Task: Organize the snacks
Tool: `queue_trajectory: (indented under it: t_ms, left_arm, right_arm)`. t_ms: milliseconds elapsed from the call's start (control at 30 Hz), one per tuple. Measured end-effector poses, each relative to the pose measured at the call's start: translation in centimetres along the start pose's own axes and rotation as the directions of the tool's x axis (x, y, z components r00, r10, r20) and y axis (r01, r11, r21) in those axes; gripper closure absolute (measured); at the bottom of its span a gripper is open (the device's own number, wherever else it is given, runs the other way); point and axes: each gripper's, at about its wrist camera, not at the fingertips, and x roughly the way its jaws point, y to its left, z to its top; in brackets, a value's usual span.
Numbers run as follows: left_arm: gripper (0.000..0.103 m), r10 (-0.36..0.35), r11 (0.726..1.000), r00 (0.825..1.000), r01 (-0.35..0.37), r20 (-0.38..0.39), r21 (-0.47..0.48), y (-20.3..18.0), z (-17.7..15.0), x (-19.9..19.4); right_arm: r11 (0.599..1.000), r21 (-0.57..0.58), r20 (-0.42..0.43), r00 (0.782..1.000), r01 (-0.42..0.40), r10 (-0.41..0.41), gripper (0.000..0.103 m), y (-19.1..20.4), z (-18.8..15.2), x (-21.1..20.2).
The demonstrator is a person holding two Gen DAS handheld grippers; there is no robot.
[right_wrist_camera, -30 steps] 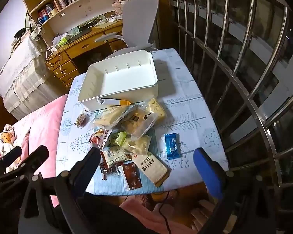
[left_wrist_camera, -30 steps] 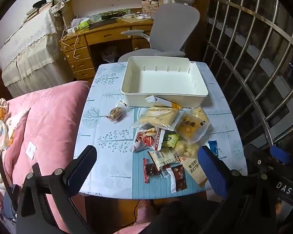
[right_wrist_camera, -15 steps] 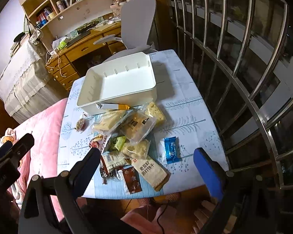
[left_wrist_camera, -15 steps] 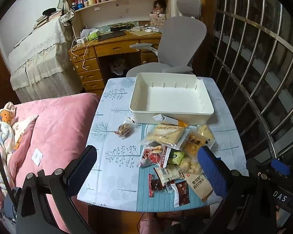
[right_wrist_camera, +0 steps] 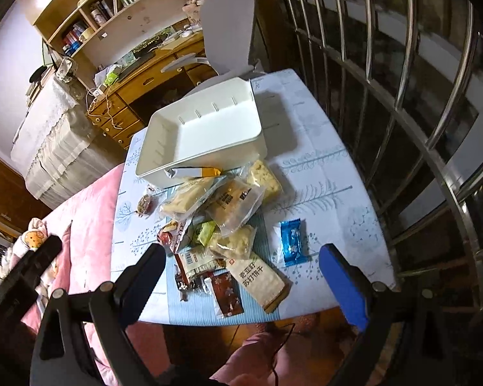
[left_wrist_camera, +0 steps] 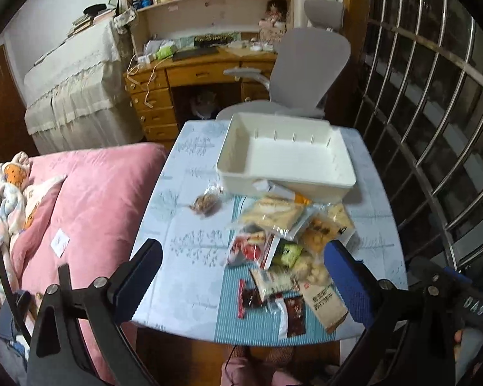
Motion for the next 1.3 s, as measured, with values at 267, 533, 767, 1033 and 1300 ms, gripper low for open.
queue_trajectory:
  t_ms: [267, 533, 767, 1033, 1300]
  left_arm:
    - [0.002, 0.049, 0.998, 0.994, -0.053, -0.096, -0.04, -0.2, -3.6, 1.7]
    - [0.002, 0.086, 0.996, 0.982, -0.089, -0.169, -0.013, -0.6, -5.7, 3.0]
    - [0.002, 0.063, 0.998, 0.964, -0.058, -0.258, 0.026, -1.7, -7.0, 5.8]
    - [0.002, -0.011, 1.0, 0.928, 0.013, -0.373, 0.004, -2.9, -7.9, 10.1]
    - [0.002, -0.046, 0.999, 0.88, 0.045, -0.472, -0.013, -4.0, -9.2, 15.0]
  right_arm:
    - [1.0, -0.011, -0.005, 1.0, 0.029, -0.029, 0.006, -2.8, -0.2, 1.0]
    - [0.995, -0.085, 0.058, 0.998, 0.046, -0.041, 0.006, -5.1, -1.2, 1.9]
    - [0.971, -0.224, 0.108, 0.993, 0.078, -0.055, 0.006, -5.6, -2.4, 3.8]
    - [0.928, -0.365, 0.125, 0.992, 0.068, -0.023, 0.006, -5.1, -4.1, 6.6]
    - [0.878, -0.479, 0.083, 0.996, 0.017, 0.026, 0.006, -4.0, -6.1, 9.6]
